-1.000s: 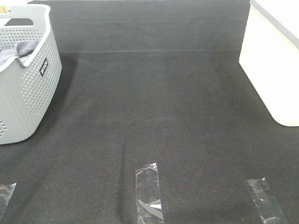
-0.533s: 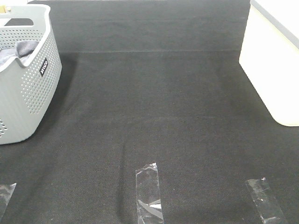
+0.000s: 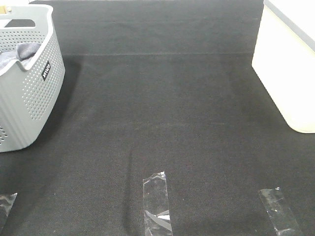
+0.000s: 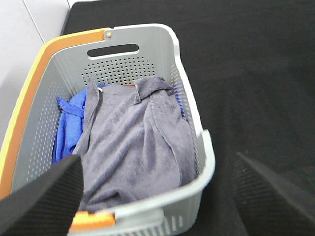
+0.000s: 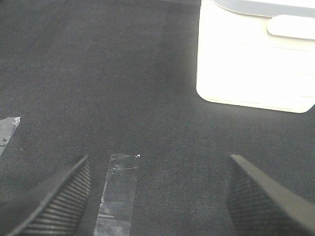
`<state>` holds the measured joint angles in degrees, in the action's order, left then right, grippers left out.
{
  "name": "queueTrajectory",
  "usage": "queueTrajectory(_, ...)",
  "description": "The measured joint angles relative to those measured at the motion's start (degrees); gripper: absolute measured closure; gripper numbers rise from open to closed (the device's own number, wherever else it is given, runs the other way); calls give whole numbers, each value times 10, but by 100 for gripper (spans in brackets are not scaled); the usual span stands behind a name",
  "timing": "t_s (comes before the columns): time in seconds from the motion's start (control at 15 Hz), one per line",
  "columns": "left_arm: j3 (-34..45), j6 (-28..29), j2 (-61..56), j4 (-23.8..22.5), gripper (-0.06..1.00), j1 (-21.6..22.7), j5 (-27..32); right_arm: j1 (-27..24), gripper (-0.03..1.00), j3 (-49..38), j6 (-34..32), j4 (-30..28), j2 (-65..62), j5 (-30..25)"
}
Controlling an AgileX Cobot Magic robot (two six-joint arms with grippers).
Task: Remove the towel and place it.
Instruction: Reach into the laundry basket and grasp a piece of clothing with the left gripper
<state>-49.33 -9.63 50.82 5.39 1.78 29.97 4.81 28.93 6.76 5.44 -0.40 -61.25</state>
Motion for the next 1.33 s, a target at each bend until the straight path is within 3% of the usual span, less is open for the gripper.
queueTrajectory(0.33, -185, 5, 256, -50, 28, 0, 17, 0, 26, 0, 0, 0, 0, 0)
queueTrajectory(0.6, -343, 85, 438, -138, 34, 0, 53, 0, 26, 0, 0, 0, 0, 0)
queueTrajectory(0.87, -523, 156, 606, -199, 37, 0, 140, 0, 26, 0, 0, 0, 0, 0)
queueTrajectory(1.07, -666, 189, 726, -205, 37, 22, 218, 0, 26, 0, 0, 0, 0, 0)
queueTrajectory(1.33, -754, 192, 806, -205, 37, 47, 238, 0, 26, 0, 0, 0, 0, 0)
